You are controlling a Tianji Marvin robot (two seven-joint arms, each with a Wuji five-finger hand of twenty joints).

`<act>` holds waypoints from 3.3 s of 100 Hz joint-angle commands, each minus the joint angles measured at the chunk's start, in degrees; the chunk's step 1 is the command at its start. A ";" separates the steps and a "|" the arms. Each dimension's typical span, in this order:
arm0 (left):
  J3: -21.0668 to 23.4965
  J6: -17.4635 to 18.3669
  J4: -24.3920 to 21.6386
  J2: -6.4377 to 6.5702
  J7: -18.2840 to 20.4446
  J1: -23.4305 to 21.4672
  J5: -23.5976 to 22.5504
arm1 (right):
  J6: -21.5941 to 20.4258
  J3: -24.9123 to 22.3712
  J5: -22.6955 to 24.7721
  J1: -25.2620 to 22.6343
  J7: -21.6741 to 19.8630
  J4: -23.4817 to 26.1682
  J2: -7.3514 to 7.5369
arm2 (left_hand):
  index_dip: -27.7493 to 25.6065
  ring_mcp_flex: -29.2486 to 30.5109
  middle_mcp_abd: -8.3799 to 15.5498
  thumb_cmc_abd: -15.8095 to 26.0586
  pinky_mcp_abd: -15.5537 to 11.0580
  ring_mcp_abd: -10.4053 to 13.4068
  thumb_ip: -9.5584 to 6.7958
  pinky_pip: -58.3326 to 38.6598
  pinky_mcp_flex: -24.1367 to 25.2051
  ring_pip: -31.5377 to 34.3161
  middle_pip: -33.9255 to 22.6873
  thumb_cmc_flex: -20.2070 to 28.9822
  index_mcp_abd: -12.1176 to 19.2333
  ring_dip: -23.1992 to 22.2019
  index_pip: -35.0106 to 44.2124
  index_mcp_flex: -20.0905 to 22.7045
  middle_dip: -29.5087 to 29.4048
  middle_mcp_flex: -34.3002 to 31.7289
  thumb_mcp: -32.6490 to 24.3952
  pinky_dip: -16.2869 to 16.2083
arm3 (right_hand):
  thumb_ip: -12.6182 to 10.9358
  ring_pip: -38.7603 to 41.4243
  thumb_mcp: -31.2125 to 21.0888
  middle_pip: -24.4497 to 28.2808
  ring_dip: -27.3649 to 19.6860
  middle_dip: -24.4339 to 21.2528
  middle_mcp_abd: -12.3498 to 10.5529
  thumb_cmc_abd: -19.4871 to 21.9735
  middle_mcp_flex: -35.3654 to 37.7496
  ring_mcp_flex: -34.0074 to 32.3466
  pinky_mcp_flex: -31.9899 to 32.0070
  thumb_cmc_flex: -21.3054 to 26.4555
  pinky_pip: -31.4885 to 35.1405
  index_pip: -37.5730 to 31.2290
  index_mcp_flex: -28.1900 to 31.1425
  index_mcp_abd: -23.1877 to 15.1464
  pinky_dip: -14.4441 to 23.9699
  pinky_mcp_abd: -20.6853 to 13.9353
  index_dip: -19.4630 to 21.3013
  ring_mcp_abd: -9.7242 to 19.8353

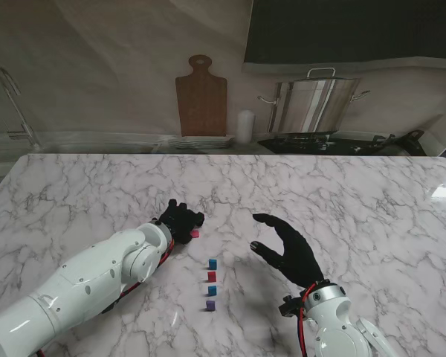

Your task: Arrange dominoes in a row

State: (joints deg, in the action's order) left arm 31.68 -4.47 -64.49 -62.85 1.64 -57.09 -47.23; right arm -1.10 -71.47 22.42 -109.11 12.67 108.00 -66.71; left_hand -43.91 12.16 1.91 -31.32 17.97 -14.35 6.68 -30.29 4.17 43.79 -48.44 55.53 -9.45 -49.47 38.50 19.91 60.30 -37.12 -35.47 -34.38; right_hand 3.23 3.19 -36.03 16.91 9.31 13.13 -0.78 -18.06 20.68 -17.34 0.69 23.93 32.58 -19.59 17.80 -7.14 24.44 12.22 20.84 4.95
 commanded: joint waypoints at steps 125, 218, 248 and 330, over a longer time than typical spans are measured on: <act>1.40 -2.07 -1.82 0.16 1.86 -1.44 -0.45 | 0.13 0.21 -0.03 0.03 -0.04 -0.20 -0.10 | 8.20 -0.97 -3.95 1.75 1.48 -2.40 -0.96 1.42 1.71 -6.62 16.36 2.28 9.80 2.98 14.95 16.25 -22.83 2.72 9.09 -2.84 | -1.20 0.00 -1.21 0.94 -0.39 0.37 -0.13 0.52 -0.51 -1.49 0.19 1.67 0.49 -0.80 -1.04 -0.45 0.67 -0.43 0.73 0.72; 15.51 -3.17 -15.53 0.86 2.87 -12.15 -1.63 | -0.08 0.30 0.04 0.01 -0.18 -0.28 -0.05 | 12.67 6.17 3.59 3.07 1.37 1.02 -2.04 -1.19 1.48 0.29 3.78 2.36 14.87 -1.20 17.18 21.45 0.21 -10.44 12.69 -4.27 | -1.21 -0.01 -1.18 0.95 -0.39 0.38 -0.17 0.59 -0.53 -1.48 0.09 1.72 0.61 -0.82 -1.03 -0.44 0.70 -0.42 0.74 0.72; 18.45 -2.75 -18.96 0.82 2.39 -15.28 -1.34 | -0.11 0.36 0.07 0.00 -0.33 -0.27 -0.01 | 12.77 12.83 2.81 3.22 1.64 1.03 -1.80 -4.88 1.17 -4.63 28.75 2.80 14.57 3.50 17.47 20.78 -16.46 -25.14 12.24 -3.87 | -1.21 0.01 -1.13 0.97 -0.39 0.38 -0.20 0.64 -0.47 -1.53 0.13 1.68 0.62 -0.82 -1.04 -0.50 0.69 -0.44 0.73 0.73; 19.81 -2.41 -20.11 0.50 1.91 -16.59 1.02 | 0.05 0.47 0.09 0.20 -0.30 -0.43 -0.02 | 15.93 12.84 7.98 1.13 1.76 0.53 -0.77 -4.64 1.50 -2.29 10.33 1.92 13.56 1.61 18.66 22.17 -10.93 -23.12 11.57 -4.34 | -1.22 0.01 -1.03 0.94 -0.37 0.38 -0.27 0.70 -0.50 -1.53 0.20 1.61 0.58 -0.84 -0.98 -0.55 0.69 -0.40 0.74 0.76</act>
State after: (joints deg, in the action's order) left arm 51.50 -6.51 -84.32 -62.01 2.97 -73.51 -46.47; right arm -1.13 -71.10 22.47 -108.83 12.40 107.80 -66.66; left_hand -27.78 24.30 6.67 -30.20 18.69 -13.43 6.42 -33.81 4.85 42.72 -43.88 56.17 3.71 -48.86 54.07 39.33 53.08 -57.42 -22.67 -39.16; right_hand 3.23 3.19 -36.04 16.93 9.31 13.13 -0.78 -18.06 20.68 -18.09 0.67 23.93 32.64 -19.59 17.80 -7.14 24.44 12.27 20.84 4.91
